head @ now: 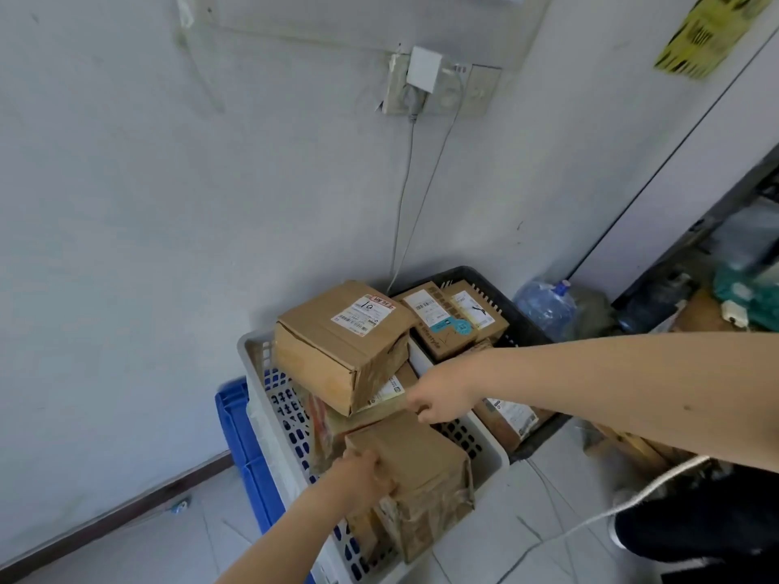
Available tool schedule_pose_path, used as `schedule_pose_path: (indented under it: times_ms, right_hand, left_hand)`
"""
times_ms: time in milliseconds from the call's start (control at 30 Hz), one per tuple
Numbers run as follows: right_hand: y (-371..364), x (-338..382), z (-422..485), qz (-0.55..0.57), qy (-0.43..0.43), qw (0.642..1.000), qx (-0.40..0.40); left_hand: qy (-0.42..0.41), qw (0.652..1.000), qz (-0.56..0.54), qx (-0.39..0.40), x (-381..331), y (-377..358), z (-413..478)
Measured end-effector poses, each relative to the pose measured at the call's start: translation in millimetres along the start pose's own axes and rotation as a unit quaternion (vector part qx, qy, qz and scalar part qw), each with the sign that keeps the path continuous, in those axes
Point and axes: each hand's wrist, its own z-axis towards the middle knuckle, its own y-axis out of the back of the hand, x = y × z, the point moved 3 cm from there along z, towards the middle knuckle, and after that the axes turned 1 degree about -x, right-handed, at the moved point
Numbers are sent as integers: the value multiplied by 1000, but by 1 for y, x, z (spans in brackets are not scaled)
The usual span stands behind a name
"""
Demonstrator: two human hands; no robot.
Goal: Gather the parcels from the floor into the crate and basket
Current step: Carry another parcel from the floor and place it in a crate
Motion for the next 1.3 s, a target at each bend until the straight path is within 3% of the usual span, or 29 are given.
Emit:
schedule_pose_path:
  times_ms: [167, 400, 500, 633, 800, 967, 1167, 1300]
  right_hand:
    - [-29, -4, 3, 25, -63, 998, 15]
    - [-65, -8, 25, 125, -125, 984, 28]
    - [-74, -8, 32, 225, -173, 958, 41]
    - [-69, 5, 38, 217, -156, 962, 59]
    - [-69, 9, 53, 189, -121, 973, 53]
    - [-89, -1, 72, 207, -67, 976, 13]
    - [-93, -9, 54, 218, 8, 975, -48]
    - [-113, -3, 63, 254, 29, 963, -86]
  left_hand:
    - [25, 998, 54, -8, -12, 15, 18]
    - [71, 989, -86, -92, 4, 7, 20]
    - [87, 976, -192, -54, 17, -2, 16]
    - [120, 957, -263, -10, 27, -9, 3]
    - [117, 939, -319, -50, 29, -21, -1]
    - [142, 914, -351, -147, 11, -32, -12]
    - [240, 827, -363, -356, -2, -52, -21]
    - [264, 792, -376, -403, -27, -77, -42]
